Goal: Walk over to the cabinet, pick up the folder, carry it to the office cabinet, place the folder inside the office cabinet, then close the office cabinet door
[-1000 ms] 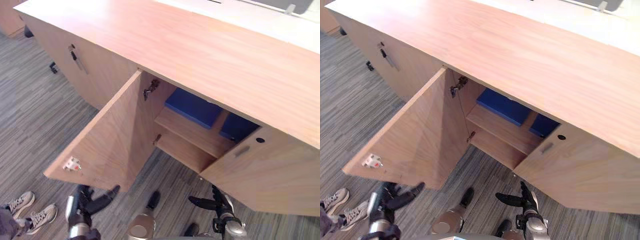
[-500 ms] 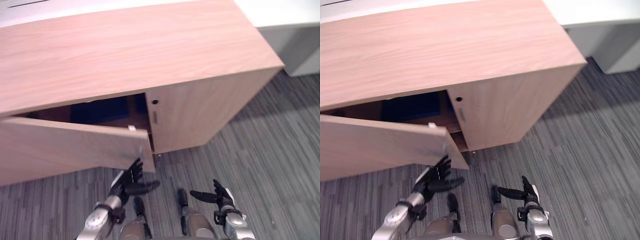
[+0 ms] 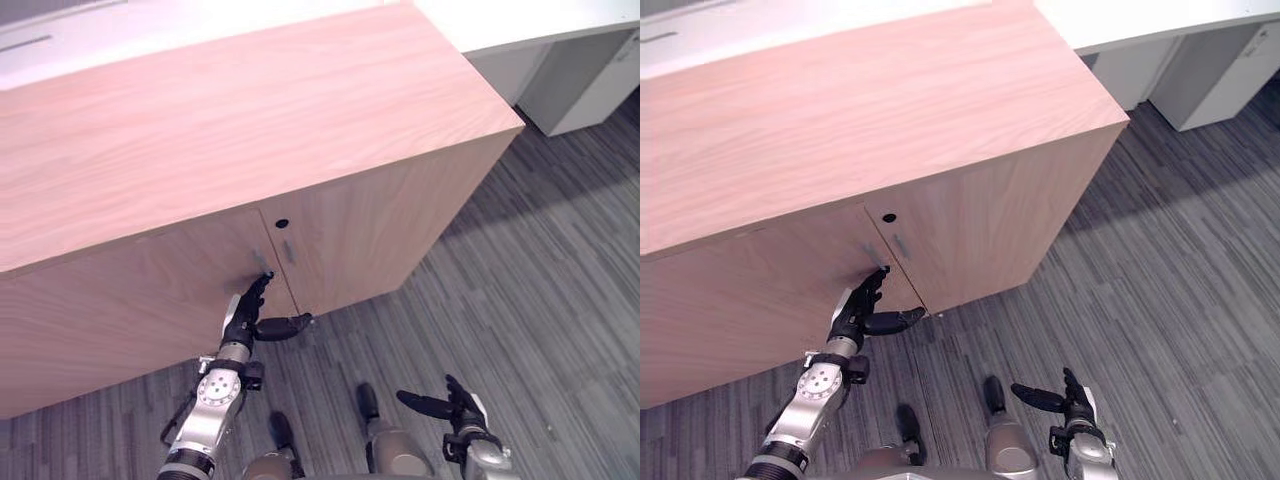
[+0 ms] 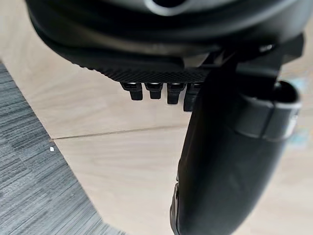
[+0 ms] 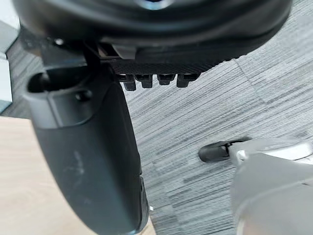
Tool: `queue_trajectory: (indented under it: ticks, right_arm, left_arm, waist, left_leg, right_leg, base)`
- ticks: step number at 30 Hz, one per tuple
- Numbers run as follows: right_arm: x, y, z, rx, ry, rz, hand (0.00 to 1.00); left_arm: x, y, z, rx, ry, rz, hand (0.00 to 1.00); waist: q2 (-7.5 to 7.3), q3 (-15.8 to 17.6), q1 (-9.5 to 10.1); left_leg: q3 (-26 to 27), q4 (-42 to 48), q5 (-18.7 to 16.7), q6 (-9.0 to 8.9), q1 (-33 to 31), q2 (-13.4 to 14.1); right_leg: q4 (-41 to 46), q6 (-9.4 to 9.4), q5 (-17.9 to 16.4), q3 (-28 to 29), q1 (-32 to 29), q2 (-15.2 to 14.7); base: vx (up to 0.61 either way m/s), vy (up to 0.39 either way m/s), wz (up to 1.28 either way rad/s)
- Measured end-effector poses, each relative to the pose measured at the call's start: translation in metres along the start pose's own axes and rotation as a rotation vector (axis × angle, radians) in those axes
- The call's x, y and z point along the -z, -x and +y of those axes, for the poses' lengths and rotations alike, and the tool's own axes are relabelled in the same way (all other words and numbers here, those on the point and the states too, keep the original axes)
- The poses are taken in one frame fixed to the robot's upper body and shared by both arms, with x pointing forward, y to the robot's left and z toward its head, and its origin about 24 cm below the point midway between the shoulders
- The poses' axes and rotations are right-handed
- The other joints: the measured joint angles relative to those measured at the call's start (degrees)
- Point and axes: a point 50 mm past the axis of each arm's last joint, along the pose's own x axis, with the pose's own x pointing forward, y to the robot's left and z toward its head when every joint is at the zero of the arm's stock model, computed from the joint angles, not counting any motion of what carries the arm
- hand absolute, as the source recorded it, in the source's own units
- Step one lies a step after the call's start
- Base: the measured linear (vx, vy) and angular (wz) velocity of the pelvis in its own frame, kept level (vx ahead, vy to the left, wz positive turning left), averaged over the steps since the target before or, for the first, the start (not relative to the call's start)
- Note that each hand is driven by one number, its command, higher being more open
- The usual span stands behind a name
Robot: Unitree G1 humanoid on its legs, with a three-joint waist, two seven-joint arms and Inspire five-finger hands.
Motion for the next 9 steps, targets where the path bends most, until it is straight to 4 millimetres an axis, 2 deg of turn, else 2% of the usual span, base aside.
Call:
queue_trajectory:
  ticks: [2, 4, 6, 9]
  right_arm:
    - [-0.001, 0.0, -0.002, 0.013, -0.006, -0.002, 1.0]
    - [-0.002, 0.0, -0.002, 0.014, -0.007, -0.005, 1.0]
    - [-0.003, -0.001, -0.002, 0.017, -0.006, -0.009, 1.0]
    - [-0.004, -0.001, -0.003, 0.017, -0.004, -0.013, 1.0]
  left_arm:
    - [0.012, 0.01, 0.005, -0.029, 0.043, 0.044, 1.0]
    - [0.026, 0.021, 0.012, -0.051, 0.066, 0.091, 1.0]
    - [0.049, 0.037, 0.019, -0.074, 0.079, 0.179, 1.0]
    - [0.082, 0.057, 0.034, -0.138, 0.104, 0.325, 1.0]
  waist:
    - [0.61, -0.37, 0.14]
    - [1.0, -0.66, 1.37]
    - [1.41, -1.12, 1.74]
    - [1.27, -1.33, 2.07]
  left_leg:
    - [-0.65, -0.01, -0.23, -0.2, 0.0, -0.02]
    - [-1.14, -0.04, -0.24, -0.22, 0.0, 0.09]
    - [-2.48, -0.25, -0.27, -0.23, 0.07, 0.03]
    - [-3.84, -0.15, -0.55, -0.28, 0.66, 0.05]
  right_leg:
    - [-0.54, -0.33, -0.33, -0.84, 0.61, -0.07]
    - [-0.78, -0.55, -0.49, -1.39, 1.01, -0.18]
    - [-1.32, -0.49, -0.7, -2.65, 2.06, -0.38]
    - [-1.33, -0.35, -1.32, -4.16, 3.4, -0.42]
  base:
    - [0.0, -0.008, 0.22]
    - [0.0, -0.007, 0.13]
    - [0.02, -0.008, 0.24]
    - [0.04, -0.012, 0.25]
